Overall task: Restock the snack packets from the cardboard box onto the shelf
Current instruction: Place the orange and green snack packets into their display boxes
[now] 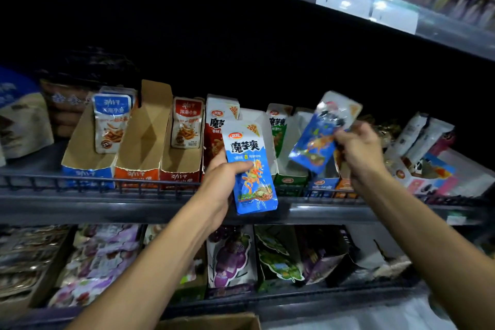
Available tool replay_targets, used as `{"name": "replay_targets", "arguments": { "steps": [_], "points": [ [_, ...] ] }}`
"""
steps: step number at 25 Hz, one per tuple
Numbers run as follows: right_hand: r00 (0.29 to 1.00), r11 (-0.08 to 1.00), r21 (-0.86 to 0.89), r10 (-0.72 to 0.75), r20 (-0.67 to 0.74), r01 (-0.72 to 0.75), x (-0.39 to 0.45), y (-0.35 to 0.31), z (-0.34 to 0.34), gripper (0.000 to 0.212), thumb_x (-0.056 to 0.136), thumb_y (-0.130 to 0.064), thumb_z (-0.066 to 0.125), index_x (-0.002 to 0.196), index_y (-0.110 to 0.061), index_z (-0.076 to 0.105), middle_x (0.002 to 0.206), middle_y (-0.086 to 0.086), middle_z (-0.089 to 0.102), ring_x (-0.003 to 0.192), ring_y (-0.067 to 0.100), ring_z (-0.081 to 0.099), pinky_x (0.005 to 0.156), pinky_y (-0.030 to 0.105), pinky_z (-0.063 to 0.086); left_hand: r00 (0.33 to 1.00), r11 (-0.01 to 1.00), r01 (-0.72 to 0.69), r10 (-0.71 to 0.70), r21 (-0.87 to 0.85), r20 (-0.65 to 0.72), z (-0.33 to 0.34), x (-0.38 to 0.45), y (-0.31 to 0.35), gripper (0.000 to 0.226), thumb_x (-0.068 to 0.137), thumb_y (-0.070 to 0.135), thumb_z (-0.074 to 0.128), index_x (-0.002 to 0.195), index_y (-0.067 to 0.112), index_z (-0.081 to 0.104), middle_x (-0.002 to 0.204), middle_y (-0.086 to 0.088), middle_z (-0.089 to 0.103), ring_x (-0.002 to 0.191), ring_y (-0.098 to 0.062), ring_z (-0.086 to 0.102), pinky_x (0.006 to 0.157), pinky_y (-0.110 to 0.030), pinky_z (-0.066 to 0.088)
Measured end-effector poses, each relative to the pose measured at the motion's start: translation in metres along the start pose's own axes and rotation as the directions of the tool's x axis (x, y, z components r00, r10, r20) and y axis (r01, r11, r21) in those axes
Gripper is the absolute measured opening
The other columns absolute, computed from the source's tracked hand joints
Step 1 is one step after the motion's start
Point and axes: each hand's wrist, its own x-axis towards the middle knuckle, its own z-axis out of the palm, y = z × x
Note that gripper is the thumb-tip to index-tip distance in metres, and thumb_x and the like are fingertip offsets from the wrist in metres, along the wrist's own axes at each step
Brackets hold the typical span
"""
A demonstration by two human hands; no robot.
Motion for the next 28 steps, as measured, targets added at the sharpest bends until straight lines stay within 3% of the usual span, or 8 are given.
{"name": "replay_targets", "arguments": {
  "steps": [6,10,12,15,17,20,23,28],
  "points": [
    [0.997,0.953,-0.293,-0.076,0.017,0.077,0.032,0.019,-0.029,0.013,0.096,-0.005,0.054,0.104,-0.015,0.052,0.09,-0.002,0.061,0.084,0.014,0.059,0.063,0.018,0.048,1.0,1.0,0.017,-0.017,0.005,-0.022,-0.003,0.004,-0.003,0.027,0.09,-0.003,0.057,0.108,0.016,0.064,0.098,-0.004,0.075,0.077,-0.019,0.072,0.074,-0.035,0.059],
    [0.988,0.739,-0.656,-0.126,0.087,0.152,0.031,0.042,-0.021,0.016,0.088,-0.005,0.064,0.075,-0.009,0.054,0.066,0.006,0.055,0.058,0.015,0.05,0.042,0.016,0.037,1.0,0.999,0.013,-0.012,0.038,-0.019,-0.002,0.005,-0.006,0.027,0.091,-0.002,0.057,0.107,0.017,0.064,0.098,-0.002,0.076,0.08,-0.019,0.072,0.075,-0.034,0.059],
    [0.987,0.65,-0.746,-0.149,0.059,0.143,0.033,0.053,-0.02,0.023,0.084,-0.01,0.07,0.074,-0.01,0.049,0.066,0.003,0.051,0.059,0.014,0.047,0.048,0.023,0.042,1.0,0.999,0.013,-0.013,0.046,-0.016,-0.002,0.005,-0.006,0.026,0.09,-0.002,0.058,0.104,0.019,0.064,0.095,-0.001,0.077,0.077,-0.017,0.072,0.071,-0.032,0.059],
    [0.98,0.739,-0.673,-0.114,-0.166,-0.028,0.033,0.059,-0.02,0.033,0.079,-0.025,0.074,0.094,-0.012,0.048,0.093,0.006,0.059,0.085,0.025,0.057,0.076,0.043,0.052,1.0,0.998,0.003,-0.003,0.056,0.008,-0.004,0.005,-0.006,0.028,0.089,-0.001,0.061,0.109,0.018,0.064,0.096,-0.002,0.077,0.078,-0.018,0.073,0.069,-0.033,0.06],
    [0.954,0.795,-0.604,-0.223,-0.198,0.061,0.018,0.052,-0.018,0.031,0.085,-0.024,0.068,0.101,-0.012,0.045,0.092,0.004,0.055,0.084,0.023,0.055,0.074,0.041,0.048,1.0,0.997,-0.021,0.019,0.069,0.021,-0.003,0.005,-0.005,0.029,0.089,-0.001,0.063,0.112,0.017,0.064,0.099,-0.003,0.077,0.08,-0.017,0.074,0.068,-0.031,0.061],
    [0.973,0.913,-0.336,-0.21,0.094,0.23,-0.025,0.03,0.002,0.015,0.093,-0.023,0.059,0.096,-0.011,0.052,0.077,0.006,0.056,0.066,0.017,0.053,0.06,0.036,0.046,0.997,0.994,-0.079,0.077,0.079,0.031,0.001,0.003,-0.005,0.031,0.086,-0.002,0.069,0.108,0.019,0.064,0.099,-0.001,0.077,0.082,-0.013,0.074,0.069,-0.026,0.06],
    [0.886,0.974,-0.222,0.063,0.46,0.046,-0.051,0.016,0.03,0.031,0.087,-0.032,0.067,0.1,-0.005,0.06,0.086,0.007,0.069,0.071,0.015,0.066,0.058,0.029,0.055,0.991,0.984,-0.133,0.13,0.119,0.036,0.006,-0.001,-0.01,0.036,0.08,-0.006,0.074,0.104,0.02,0.064,0.097,0.001,0.077,0.085,-0.013,0.074,0.077,-0.029,0.061],
    [0.883,0.988,-0.073,0.156,0.444,-0.138,-0.052,0.013,0.038,0.014,0.088,-0.009,0.066,0.102,-0.004,0.066,0.091,0.011,0.075,0.073,0.018,0.071,0.06,0.027,0.056,0.995,0.992,-0.077,0.072,0.095,0.064,0.004,-0.005,-0.009,0.033,0.09,-0.003,0.06,0.117,0.015,0.063,0.103,-0.004,0.076,0.091,-0.021,0.073,0.08,-0.039,0.06]
  ]
}}
